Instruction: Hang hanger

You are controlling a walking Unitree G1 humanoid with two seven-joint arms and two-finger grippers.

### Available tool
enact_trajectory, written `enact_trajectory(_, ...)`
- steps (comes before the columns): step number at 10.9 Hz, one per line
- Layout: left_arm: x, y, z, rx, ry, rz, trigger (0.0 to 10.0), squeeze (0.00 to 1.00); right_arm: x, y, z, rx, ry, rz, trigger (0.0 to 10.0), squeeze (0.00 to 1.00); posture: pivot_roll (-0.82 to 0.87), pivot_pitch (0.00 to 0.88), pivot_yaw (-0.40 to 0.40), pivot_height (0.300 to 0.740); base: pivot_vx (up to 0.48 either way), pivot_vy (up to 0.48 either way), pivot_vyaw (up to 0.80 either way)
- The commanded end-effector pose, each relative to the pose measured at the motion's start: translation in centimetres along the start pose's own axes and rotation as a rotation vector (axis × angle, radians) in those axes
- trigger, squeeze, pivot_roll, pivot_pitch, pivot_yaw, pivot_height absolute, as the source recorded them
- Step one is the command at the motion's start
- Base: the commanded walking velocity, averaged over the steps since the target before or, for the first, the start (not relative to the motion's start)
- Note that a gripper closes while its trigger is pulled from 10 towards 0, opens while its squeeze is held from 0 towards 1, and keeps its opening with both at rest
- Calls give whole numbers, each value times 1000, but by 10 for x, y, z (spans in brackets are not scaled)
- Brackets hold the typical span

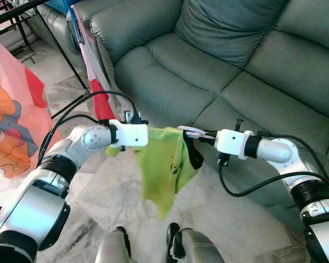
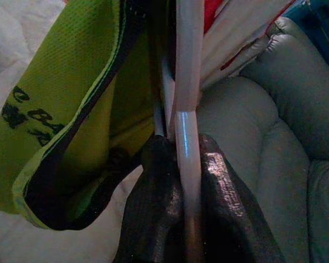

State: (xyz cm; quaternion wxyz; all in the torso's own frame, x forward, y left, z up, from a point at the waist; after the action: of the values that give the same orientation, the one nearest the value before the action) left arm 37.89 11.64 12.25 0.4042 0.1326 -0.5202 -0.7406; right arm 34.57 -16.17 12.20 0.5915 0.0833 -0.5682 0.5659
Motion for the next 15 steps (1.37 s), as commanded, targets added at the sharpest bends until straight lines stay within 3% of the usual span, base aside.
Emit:
enact_trajectory(1, 3, 1, -2, -18, -10, -12, 0, 0, 5, -4, -1, -12, -25, 26, 10000, 0, -103, 191, -24, 740, 0, 0, 0)
enact_trajectory(7, 10, 3, -7, -15, -35, -6, 0, 0, 8, -1, -8, -17, -32, 34, 10000, 0, -103, 191, -26, 740, 0, 0, 0)
enact_trajectory(8, 9, 3, -7, 4, -32, 1, 0, 0, 5, -1, -8, -13, -27, -9, 10000, 333, -103, 191, -26, 740, 0, 0, 0)
enact_trajectory(9, 9, 4, -7, 21, -33, 21, 0, 0, 5, -1, -6, 4, -34, -47, 10000, 1000, -103, 191, -26, 740, 0, 0, 0)
enact_trajectory(11, 5, 1, -6, 30, -23, 101, 0, 0, 9, -7, 2, 87, -45, -186, 10000, 1000, -103, 192, -28, 740, 0, 0, 0)
enact_trajectory(14, -9, -11, -2, 17, 44, 205, 0, 0, 50, -63, 26, -21, -233, -289, 10000, 1000, -101, 191, -30, 740, 0, 0, 0)
enact_trajectory(15, -12, -14, -1, 19, 55, 233, 0, 0, 59, -73, 31, -63, -296, -321, 10000, 1000, -101, 191, -30, 740, 0, 0, 0)
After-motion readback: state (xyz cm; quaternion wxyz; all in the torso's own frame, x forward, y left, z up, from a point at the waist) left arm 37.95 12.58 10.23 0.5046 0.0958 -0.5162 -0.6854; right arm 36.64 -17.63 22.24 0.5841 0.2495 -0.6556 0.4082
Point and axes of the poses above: a point about 5 cm out from each wrist's last joint towards the gripper, its own z axis pointing back from the gripper into the wrist, its own x axis along the axis of the wrist's last joint, y = z × x, the point moved 3 cm from there along -z, pointing out of the wrist towards the gripper, and after that the axes turned 14 degrees about -z, right-handed, at the moved point
